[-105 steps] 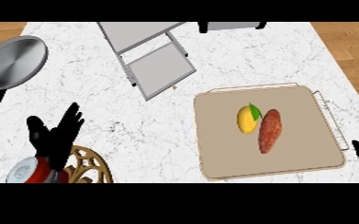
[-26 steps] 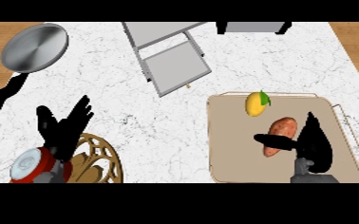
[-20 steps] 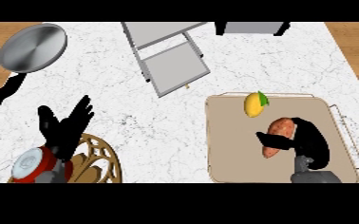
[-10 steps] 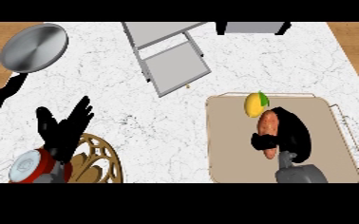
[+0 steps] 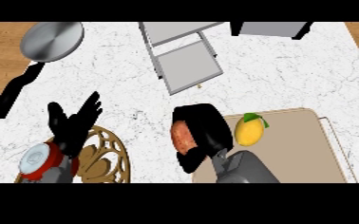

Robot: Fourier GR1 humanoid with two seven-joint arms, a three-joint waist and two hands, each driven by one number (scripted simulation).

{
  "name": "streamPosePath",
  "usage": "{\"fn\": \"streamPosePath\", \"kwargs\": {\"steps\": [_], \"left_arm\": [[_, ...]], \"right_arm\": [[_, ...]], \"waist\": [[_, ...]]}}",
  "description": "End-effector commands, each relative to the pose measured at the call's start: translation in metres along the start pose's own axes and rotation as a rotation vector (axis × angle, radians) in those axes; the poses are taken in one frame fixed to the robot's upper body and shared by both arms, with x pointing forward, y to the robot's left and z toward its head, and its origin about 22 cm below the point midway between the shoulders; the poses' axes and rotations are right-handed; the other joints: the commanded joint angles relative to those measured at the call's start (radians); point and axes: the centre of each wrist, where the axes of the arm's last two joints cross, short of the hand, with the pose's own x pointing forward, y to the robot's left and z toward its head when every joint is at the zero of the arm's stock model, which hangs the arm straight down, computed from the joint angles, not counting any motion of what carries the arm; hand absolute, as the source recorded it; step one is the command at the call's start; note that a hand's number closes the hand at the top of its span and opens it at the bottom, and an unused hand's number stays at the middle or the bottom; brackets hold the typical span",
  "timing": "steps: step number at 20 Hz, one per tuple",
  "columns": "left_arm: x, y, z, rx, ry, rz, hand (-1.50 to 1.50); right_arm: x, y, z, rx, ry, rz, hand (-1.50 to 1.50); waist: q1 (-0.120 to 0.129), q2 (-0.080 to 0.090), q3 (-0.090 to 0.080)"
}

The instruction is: Pick the sweet potato from the tray and place it in the tiered shelf

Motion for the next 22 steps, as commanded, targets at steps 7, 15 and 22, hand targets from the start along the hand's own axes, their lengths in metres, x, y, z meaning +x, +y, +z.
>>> {"fn": "streamPosePath", "kwargs": {"steps": [7, 15, 22], "left_arm": [[-0.001, 0.012, -0.001, 0.061, 0.063, 0.021, 0.0], [-0.015, 0.016, 0.002, 0.08, 0.049, 0.025, 0.0], [-0.005, 0.024, 0.002, 0.077, 0.065, 0.004, 0.0]], "right_arm": [[0.108, -0.093, 0.035, -0.201, -0.317, -0.051, 1.5], [0.143, -0.196, 0.033, -0.303, -0.27, -0.065, 1.5], [0.165, -0.236, 0.008, -0.381, -0.223, -0.142, 1.5]], "waist": [[-0.066, -0.008, -0.001], [-0.068, -0.006, -0.001], [-0.064, -0.005, -0.001]]}}
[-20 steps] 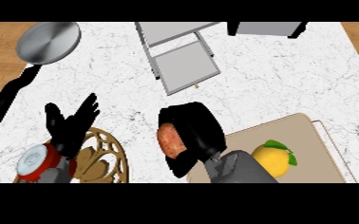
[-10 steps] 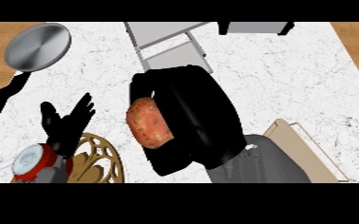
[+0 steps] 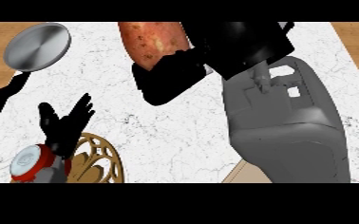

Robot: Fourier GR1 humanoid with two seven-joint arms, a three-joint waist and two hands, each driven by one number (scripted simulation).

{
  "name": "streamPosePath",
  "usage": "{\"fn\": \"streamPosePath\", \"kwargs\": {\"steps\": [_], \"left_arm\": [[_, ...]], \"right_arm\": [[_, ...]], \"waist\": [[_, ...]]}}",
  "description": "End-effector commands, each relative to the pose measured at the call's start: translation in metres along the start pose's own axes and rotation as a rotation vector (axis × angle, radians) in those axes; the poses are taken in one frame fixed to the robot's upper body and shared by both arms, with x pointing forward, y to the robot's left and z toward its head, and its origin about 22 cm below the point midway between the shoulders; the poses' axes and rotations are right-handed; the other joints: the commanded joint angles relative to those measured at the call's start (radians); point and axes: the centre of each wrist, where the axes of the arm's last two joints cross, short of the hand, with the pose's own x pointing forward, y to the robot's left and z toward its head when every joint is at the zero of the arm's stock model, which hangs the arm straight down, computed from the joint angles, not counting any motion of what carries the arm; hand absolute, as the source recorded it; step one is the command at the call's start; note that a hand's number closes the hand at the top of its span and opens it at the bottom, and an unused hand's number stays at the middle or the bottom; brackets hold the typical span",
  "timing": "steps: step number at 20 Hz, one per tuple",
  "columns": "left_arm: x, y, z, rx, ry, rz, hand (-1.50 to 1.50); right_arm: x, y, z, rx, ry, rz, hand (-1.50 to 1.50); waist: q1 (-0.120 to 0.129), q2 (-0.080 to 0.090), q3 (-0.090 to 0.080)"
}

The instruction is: Pick the sweet potato from the tray and place it in the tiered shelf

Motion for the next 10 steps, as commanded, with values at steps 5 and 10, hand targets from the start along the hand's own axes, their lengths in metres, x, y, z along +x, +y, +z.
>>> {"fn": "streamPosePath", "kwargs": {"steps": [5, 10], "left_arm": [[0.002, -0.005, 0.002, 0.014, 0.037, 0.008, 0.0], [0.005, -0.015, -0.009, 0.01, 0.035, 0.001, 0.0]], "right_arm": [[0.017, -0.047, -0.058, -0.077, 0.033, -0.036, 1.5], [-0.01, -0.044, -0.088, -0.034, 0.041, 0.002, 1.5]], "waist": [[0.009, 0.004, -0.001], [0.006, 0.009, -0.001]]}}
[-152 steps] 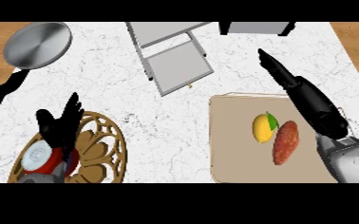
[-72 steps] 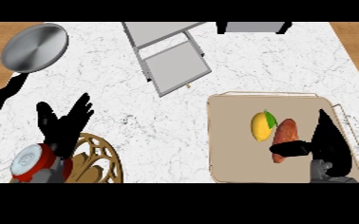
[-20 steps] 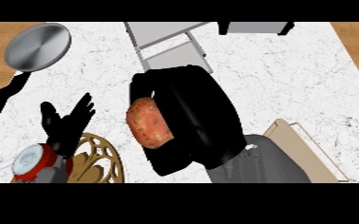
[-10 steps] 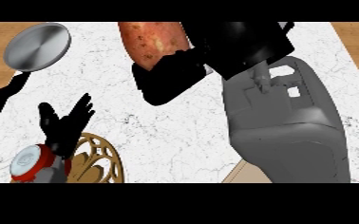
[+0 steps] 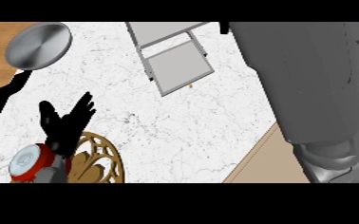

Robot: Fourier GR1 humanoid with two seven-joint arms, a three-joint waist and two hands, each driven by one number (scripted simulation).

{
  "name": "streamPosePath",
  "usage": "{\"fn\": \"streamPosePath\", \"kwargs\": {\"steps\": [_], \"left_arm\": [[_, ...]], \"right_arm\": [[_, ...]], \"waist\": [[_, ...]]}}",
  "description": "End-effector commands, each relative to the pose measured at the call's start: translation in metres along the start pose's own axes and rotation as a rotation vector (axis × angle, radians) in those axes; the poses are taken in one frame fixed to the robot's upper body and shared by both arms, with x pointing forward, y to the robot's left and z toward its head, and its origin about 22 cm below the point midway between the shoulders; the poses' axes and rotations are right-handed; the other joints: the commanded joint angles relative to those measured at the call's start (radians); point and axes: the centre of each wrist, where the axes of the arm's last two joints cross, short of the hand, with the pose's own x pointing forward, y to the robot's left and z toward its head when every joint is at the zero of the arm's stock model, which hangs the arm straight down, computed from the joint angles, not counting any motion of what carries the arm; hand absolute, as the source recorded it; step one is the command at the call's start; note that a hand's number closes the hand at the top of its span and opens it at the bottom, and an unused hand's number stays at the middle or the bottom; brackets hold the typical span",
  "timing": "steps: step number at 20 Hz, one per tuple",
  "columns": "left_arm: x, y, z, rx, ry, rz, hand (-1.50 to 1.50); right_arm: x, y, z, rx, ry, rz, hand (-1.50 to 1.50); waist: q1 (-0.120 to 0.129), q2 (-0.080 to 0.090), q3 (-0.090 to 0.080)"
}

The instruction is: Pick the sweet potato from the tray and place it in the tiered shelf

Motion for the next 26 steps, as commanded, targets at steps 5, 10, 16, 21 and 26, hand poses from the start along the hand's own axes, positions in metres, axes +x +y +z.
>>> {"fn": "streamPosePath", "kwargs": {"steps": [5, 10, 16, 21, 26], "left_arm": [[0.0, 0.013, 0.012, -0.004, 0.016, 0.007, 0.0], [-0.003, 0.005, 0.005, -0.001, 0.026, -0.017, 0.0], [0.001, -0.02, 0.012, -0.028, 0.021, -0.014, 0.0], [0.016, -0.025, -0.006, 0.0, 0.019, 0.0, 0.0], [0.002, -0.01, -0.005, -0.013, 0.028, -0.009, 0.0]], "right_arm": [[-0.025, 0.008, -0.044, 0.091, -0.001, 0.064, 1.5], [-0.053, 0.006, -0.063, 0.079, -0.026, 0.104, 1.5], [-0.058, 0.032, -0.075, 0.046, -0.011, 0.12, 1.5], [-0.046, 0.05, -0.082, 0.038, -0.023, 0.137, 1.5], [-0.075, 0.061, -0.084, 0.018, -0.061, 0.105, 1.5]], "waist": [[0.013, 0.003, 0.0], [0.019, 0.009, -0.001], [0.029, 0.007, 0.0], [0.026, 0.011, -0.001], [0.028, 0.014, -0.001]]}}
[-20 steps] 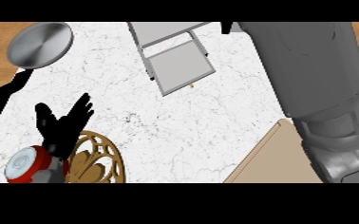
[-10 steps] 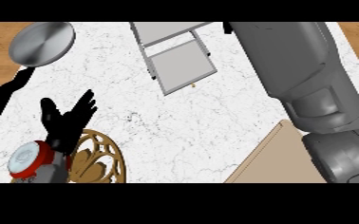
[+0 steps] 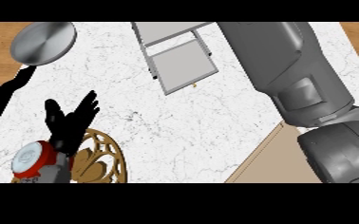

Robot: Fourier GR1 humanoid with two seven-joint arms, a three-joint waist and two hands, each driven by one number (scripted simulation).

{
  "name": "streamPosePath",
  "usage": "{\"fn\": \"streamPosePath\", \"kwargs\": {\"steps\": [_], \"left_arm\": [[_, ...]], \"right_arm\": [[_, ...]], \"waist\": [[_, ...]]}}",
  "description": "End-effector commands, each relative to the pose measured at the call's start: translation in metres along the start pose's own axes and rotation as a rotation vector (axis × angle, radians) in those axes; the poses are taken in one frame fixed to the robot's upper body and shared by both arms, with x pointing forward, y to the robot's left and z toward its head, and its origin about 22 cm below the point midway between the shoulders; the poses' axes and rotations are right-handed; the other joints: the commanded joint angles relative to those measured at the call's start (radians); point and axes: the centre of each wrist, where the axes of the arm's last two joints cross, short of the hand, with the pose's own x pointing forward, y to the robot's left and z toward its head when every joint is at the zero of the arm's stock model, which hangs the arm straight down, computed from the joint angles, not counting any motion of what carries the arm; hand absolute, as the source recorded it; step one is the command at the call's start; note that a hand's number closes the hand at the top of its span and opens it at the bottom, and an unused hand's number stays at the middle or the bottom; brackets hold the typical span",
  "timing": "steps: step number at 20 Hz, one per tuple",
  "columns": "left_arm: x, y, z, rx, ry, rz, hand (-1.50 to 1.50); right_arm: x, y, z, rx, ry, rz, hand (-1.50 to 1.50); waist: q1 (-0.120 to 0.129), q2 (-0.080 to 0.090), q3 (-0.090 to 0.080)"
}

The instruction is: Pick the sweet potato from the tray and place it in the tiered shelf

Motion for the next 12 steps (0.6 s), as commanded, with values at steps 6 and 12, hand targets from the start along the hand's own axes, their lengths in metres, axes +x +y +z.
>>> {"fn": "streamPosePath", "kwargs": {"steps": [6, 12], "left_arm": [[-0.002, -0.001, 0.008, 0.011, 0.027, 0.015, 0.0], [0.002, 0.013, 0.008, 0.026, 0.029, 0.006, 0.0]], "right_arm": [[-0.022, 0.002, -0.004, 0.012, -0.039, -0.015, 1.5], [-0.023, -0.001, -0.005, 0.043, -0.05, 0.076, 1.5]], "waist": [[0.008, 0.002, 0.0], [0.004, 0.0, 0.0]]}}
